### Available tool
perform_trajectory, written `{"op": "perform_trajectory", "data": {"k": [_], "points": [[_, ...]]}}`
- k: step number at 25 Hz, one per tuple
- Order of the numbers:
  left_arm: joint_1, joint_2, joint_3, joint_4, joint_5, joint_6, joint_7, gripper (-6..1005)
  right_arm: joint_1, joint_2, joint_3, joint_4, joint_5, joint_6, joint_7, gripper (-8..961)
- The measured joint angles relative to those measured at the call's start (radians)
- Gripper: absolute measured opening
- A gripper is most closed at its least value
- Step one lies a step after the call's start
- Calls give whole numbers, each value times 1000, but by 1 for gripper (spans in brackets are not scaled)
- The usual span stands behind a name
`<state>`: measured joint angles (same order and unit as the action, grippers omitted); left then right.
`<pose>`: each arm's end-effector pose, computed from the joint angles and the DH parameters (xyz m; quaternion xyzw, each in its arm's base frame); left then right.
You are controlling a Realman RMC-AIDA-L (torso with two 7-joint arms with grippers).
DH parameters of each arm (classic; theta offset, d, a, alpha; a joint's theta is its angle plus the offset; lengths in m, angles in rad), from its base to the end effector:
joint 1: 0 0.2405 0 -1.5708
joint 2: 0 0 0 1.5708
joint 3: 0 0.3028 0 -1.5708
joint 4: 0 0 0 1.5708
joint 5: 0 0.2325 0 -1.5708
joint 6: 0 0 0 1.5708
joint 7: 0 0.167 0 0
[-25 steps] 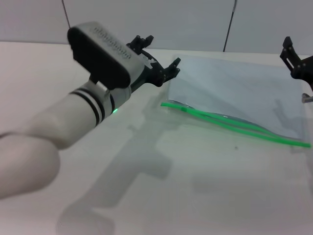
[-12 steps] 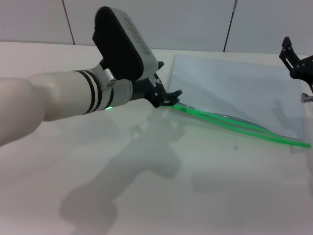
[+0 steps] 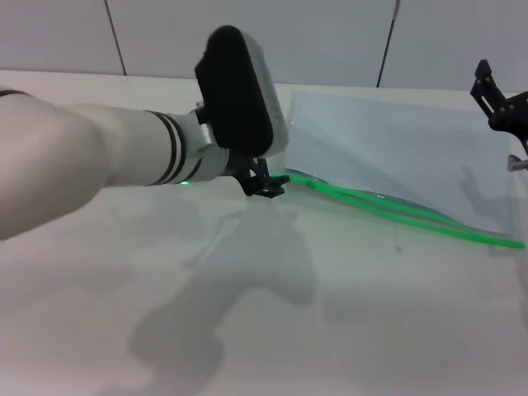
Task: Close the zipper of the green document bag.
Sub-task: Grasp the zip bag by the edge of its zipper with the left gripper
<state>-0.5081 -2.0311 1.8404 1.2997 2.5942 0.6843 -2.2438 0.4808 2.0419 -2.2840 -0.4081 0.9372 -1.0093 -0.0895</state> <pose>-0.1817 0.4425 -0.1005 -0.9348 0.0397 0.0918 0.3407 0.3210 0.4258 -0.0581 -0.7025 0.1952 0.3000 0.6151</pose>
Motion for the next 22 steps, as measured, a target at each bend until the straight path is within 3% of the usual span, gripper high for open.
{"op": "perform_trajectory", "data": {"k": [10,22], "points": [[-44,1,51,-43,88,-29,-10,847,9,0,0,-2,0,0,1,872],[-124,-1,125,-221,90,-159,-8,845,12,0,0,-3,0,0,1,872]]}}
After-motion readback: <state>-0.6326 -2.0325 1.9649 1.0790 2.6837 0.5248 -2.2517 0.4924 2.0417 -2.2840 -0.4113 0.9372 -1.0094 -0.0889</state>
